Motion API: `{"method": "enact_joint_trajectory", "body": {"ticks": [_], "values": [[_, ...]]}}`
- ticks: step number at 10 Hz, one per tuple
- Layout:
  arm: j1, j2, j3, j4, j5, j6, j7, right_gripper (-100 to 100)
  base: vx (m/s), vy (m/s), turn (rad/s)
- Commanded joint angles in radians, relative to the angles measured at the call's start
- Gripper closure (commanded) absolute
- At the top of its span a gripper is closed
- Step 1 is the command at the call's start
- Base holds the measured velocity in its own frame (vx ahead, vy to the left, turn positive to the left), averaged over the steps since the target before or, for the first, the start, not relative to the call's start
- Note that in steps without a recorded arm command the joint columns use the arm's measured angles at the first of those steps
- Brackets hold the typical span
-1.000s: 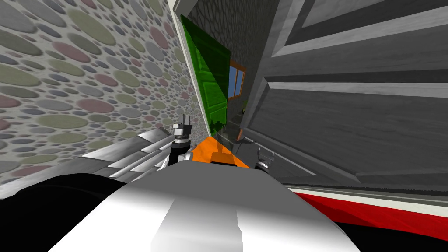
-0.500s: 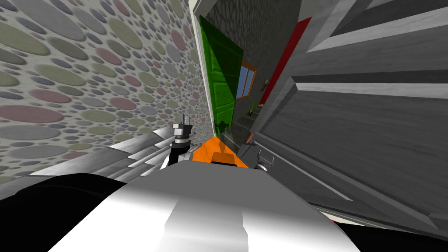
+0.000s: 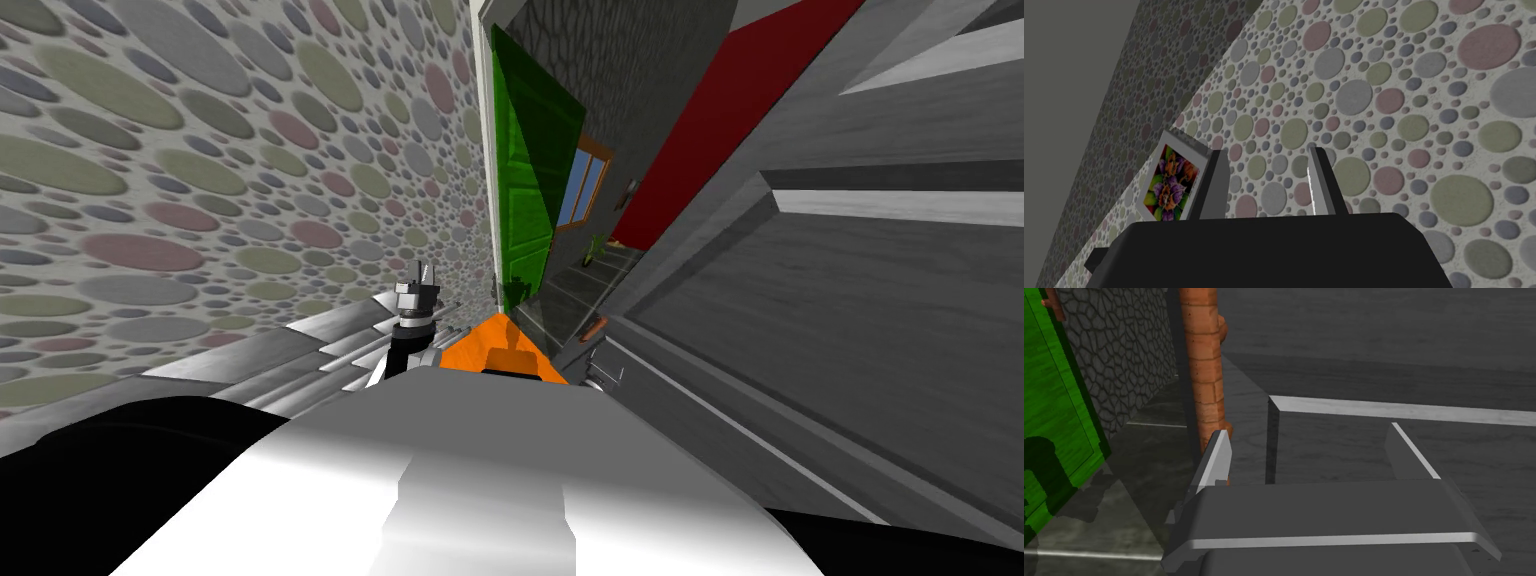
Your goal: Push the door open
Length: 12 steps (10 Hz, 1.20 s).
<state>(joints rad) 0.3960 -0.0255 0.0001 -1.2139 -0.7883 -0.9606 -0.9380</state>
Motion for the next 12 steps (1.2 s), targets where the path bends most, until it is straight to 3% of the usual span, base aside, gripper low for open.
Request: {"method": "enact_joint_trajectory", "body": {"ticks": [1, 3, 4, 5, 7, 9, 11, 12], "values": [[-0.002, 0.027, 0.0, 0.025, -0.023, -0.016, -0.026, -100, 0.063, 0.143, 0.187], [-0.006, 0.059, 0.0, 0.053, -0.046, -0.031, -0.051, -100, 0.071, 0.162, 0.159], [-0.013, 0.05, 0.001, 0.057, -0.037, -0.03, -0.043, -100, 0.041, 0.074, 0.015], [-0.017, 0.02, -0.001, 0.07, -0.039, -0.038, -0.053, -100, 0.08, -0.04, 0.006], [-0.022, 0.0, -0.005, 0.082, -0.04, -0.042, -0.059, -100, 0.139, -0.131, 0.029], [-0.027, -0.006, -0.009, 0.095, -0.041, -0.048, -0.066, -100, 0.165, -0.132, 0.022], [-0.033, 0.009, -0.014, 0.111, -0.042, -0.054, -0.074, -100, 0.165, -0.141, 0.024], [-0.036, 0.027, -0.016, 0.118, -0.043, -0.057, -0.078, -100, 0.166, -0.114, 0.025]]}}
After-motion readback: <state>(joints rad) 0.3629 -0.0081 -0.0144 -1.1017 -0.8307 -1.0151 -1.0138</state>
